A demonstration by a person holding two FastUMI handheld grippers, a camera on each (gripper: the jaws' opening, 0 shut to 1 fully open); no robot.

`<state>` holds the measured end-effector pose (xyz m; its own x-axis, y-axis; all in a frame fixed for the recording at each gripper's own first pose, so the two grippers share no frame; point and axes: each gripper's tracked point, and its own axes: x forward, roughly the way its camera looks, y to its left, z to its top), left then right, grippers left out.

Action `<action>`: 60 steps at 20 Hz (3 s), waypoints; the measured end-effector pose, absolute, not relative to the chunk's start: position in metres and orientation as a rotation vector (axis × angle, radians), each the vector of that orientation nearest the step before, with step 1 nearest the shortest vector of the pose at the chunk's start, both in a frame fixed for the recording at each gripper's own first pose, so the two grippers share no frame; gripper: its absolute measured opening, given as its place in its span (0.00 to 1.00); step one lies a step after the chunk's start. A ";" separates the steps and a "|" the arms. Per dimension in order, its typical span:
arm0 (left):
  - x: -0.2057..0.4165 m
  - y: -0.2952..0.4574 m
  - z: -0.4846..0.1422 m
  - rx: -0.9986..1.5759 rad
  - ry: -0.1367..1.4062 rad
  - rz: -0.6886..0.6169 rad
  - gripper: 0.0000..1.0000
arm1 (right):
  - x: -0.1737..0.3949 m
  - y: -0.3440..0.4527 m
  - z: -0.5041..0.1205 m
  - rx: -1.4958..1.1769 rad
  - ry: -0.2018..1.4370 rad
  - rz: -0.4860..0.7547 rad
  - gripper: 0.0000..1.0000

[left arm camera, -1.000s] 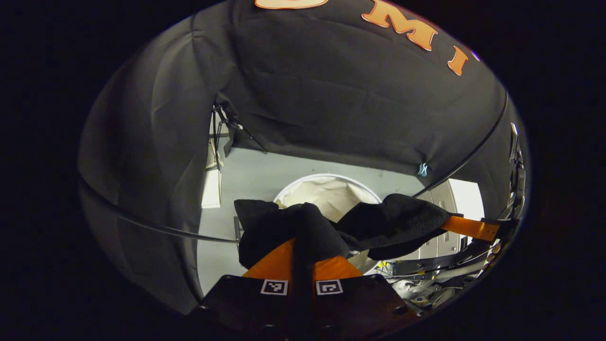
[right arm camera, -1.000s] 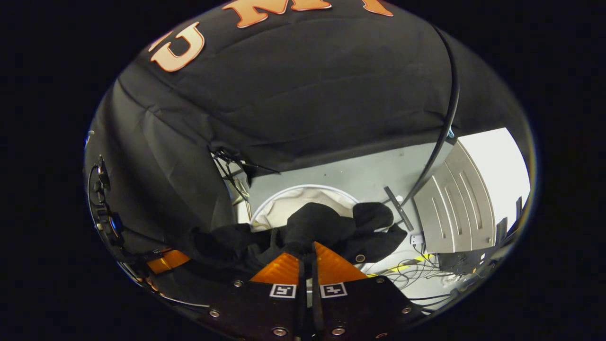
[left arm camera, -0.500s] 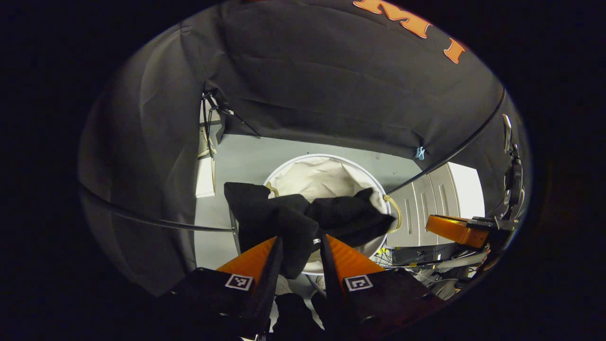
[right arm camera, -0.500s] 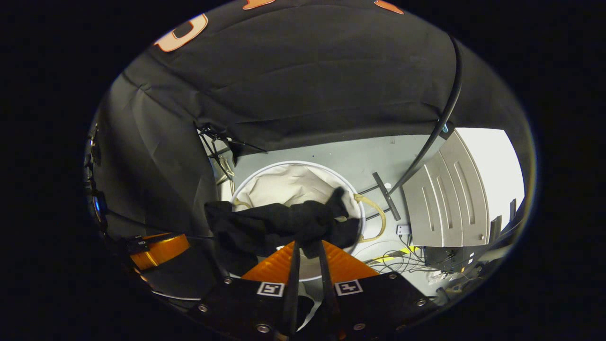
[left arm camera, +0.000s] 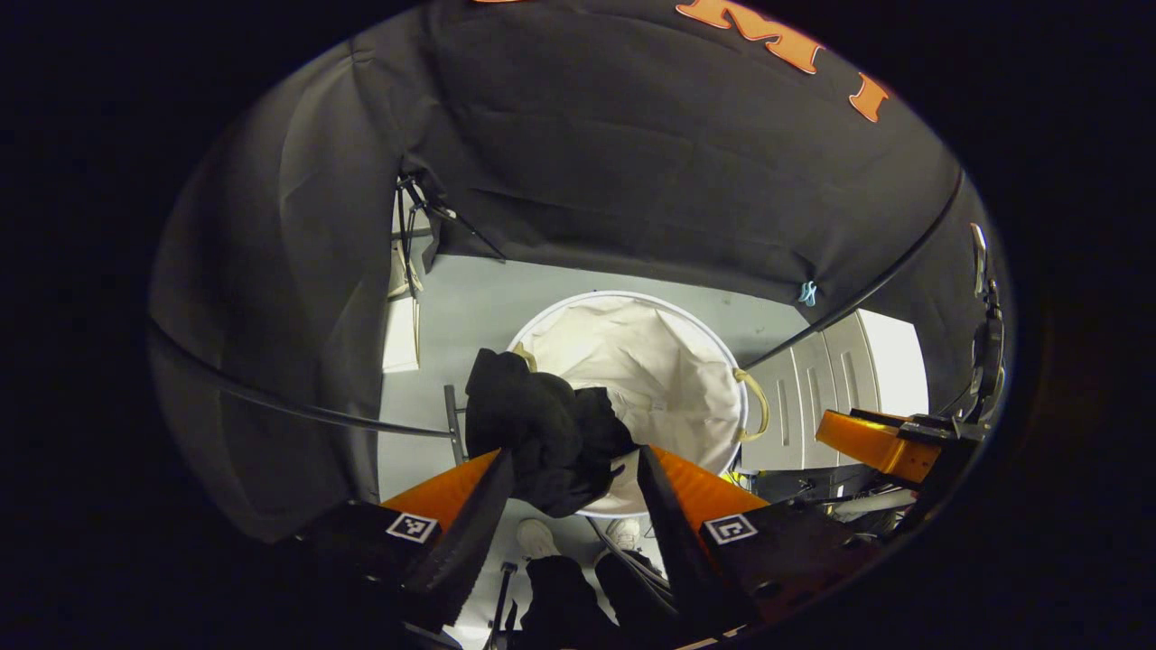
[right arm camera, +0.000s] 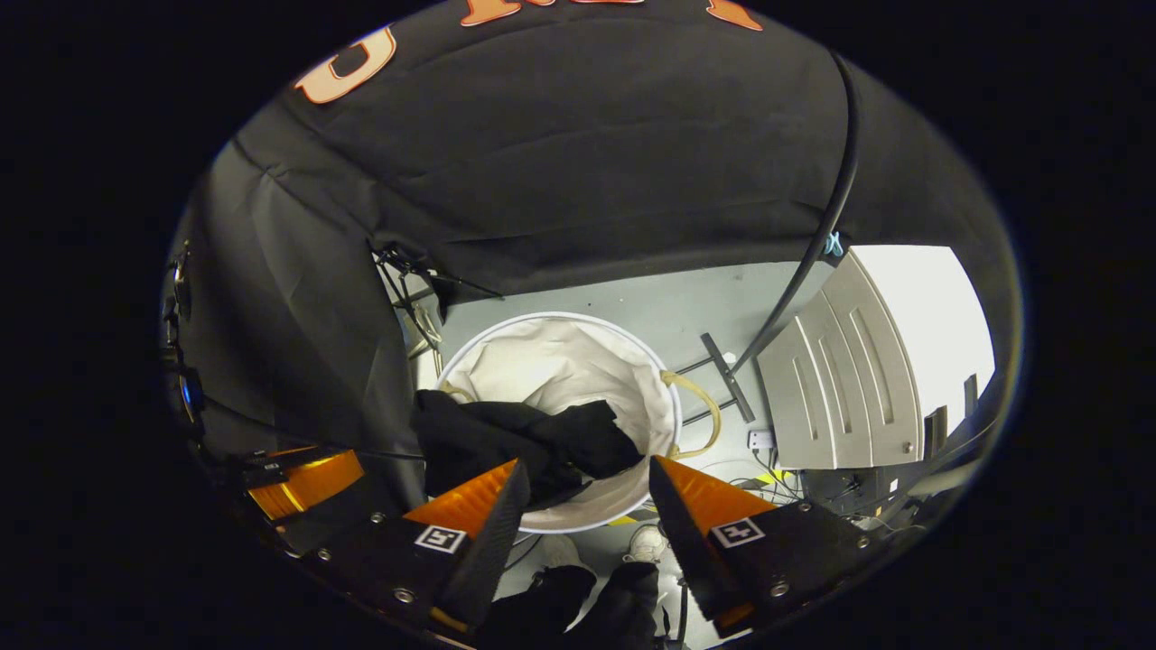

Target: Grasp the clothes on the hanger with both hands and then place them into the laundry hamper below.

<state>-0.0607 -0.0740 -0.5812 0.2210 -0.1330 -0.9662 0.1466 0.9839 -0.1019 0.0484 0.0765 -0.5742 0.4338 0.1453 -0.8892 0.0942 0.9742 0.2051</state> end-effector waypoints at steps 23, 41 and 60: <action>-0.036 -0.084 -0.371 0.019 0.867 -0.184 1.00 | 0.008 0.054 -0.332 0.110 0.719 0.087 0.94; 0.002 -0.100 -0.133 -0.006 0.293 -0.192 0.99 | -0.015 0.053 -0.104 0.043 0.243 0.120 0.94; 0.012 -0.080 -0.062 -0.001 0.093 -0.083 0.97 | -0.008 0.044 -0.057 0.011 0.092 0.169 1.00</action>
<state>0.0121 -0.0801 -0.0623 0.9922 -0.0830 -0.0925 0.0830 0.9965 -0.0044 -0.0081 0.0440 -0.0571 0.9815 0.1689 -0.0903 -0.1680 0.9856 0.0182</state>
